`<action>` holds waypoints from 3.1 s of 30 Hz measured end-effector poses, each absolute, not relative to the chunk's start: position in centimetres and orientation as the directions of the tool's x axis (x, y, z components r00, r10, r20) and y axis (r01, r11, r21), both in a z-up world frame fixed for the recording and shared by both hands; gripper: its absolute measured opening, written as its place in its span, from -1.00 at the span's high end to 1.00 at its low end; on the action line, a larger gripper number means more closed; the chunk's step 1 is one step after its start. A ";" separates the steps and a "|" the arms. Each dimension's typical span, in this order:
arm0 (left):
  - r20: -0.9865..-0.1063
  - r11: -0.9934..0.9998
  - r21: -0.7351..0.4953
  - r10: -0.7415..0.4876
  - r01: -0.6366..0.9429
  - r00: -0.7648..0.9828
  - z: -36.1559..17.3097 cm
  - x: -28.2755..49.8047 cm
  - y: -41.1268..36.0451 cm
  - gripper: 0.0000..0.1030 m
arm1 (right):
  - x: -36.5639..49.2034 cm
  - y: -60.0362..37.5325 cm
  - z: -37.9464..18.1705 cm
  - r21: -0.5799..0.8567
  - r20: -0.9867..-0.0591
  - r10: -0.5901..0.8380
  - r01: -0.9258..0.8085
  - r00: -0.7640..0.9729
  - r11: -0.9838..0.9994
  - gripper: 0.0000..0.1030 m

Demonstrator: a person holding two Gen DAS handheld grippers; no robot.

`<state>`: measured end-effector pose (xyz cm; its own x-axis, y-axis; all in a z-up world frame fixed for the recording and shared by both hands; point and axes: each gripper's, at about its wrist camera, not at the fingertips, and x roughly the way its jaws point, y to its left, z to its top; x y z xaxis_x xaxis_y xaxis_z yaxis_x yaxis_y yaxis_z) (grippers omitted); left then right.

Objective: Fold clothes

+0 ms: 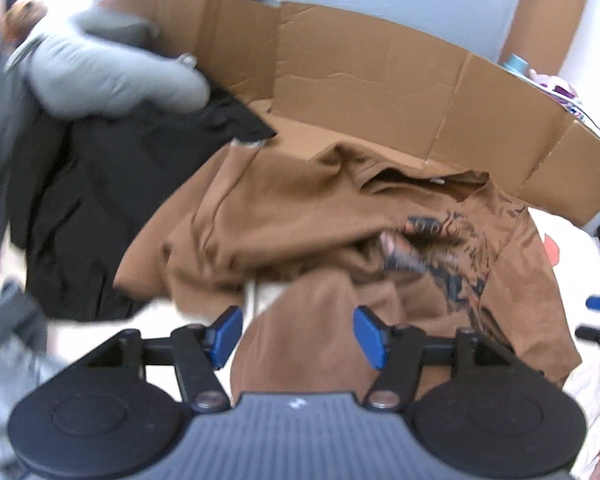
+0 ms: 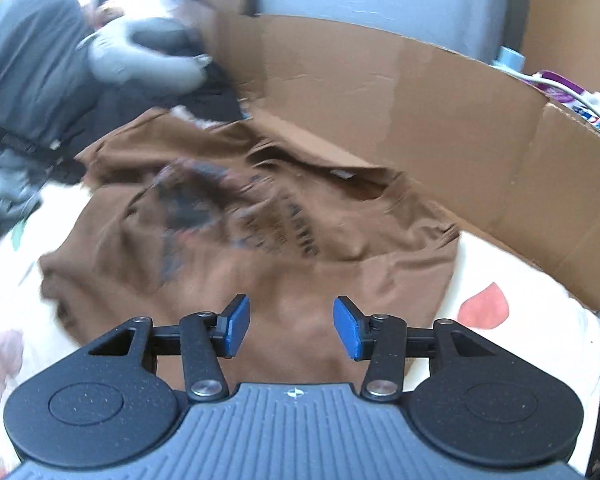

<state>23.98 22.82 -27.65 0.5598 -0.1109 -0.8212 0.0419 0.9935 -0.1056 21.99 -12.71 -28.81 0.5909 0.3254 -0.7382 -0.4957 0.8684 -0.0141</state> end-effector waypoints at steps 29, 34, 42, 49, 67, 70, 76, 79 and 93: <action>-0.874 0.960 -0.256 -0.180 -0.112 0.452 -36.3 15.3 21.6 -0.33 | 18.6 -10.8 -35.0 -0.097 -0.789 0.229 -0.483 0.570 0.870 0.93; -0.864 0.960 -0.263 -0.189 -0.098 0.466 -36.4 14.6 21.0 -0.33 | 18.1 -14.5 -31.9 -0.064 -0.765 0.205 -0.389 0.610 0.919 0.94; -0.850 0.960 -0.272 -0.207 -0.069 0.484 -37.0 15.0 19.8 -0.28 | 17.8 -21.6 -30.2 -0.029 -0.767 0.107 -0.201 0.632 0.979 0.94; -0.847 0.961 -0.272 -0.216 -0.049 0.486 -36.8 15.5 19.0 0.55 | 18.2 -26.9 -30.4 -0.024 -0.764 0.034 -0.081 0.645 0.996 0.95; -0.804 0.887 -0.421 -0.463 0.192 0.374 -32.2 10.5 14.2 0.87 | 19.7 -33.5 -31.1 -0.041 -0.766 -0.110 0.122 0.634 0.992 0.84; -0.791 0.871 -0.443 -0.491 0.213 0.364 -31.4 10.4 13.6 0.87 | 18.7 -32.4 -30.5 -0.073 -0.758 -0.130 0.114 0.639 0.991 0.63; -0.761 0.876 -0.441 -0.479 0.193 0.437 -29.6 10.8 15.8 0.87 | 15.8 -31.2 -29.3 0.037 -0.763 -0.045 0.113 0.645 0.993 0.53; -0.770 0.892 -0.421 -0.447 0.165 0.455 -29.6 11.6 17.4 0.87 | 14.9 -29.6 -29.9 0.085 -0.773 0.022 0.069 0.634 0.994 0.53; -0.818 0.927 -0.349 -0.374 0.139 0.437 -33.7 17.4 19.0 0.63 | 14.9 -20.1 -32.6 0.289 -0.799 0.325 -0.151 0.506 0.945 0.52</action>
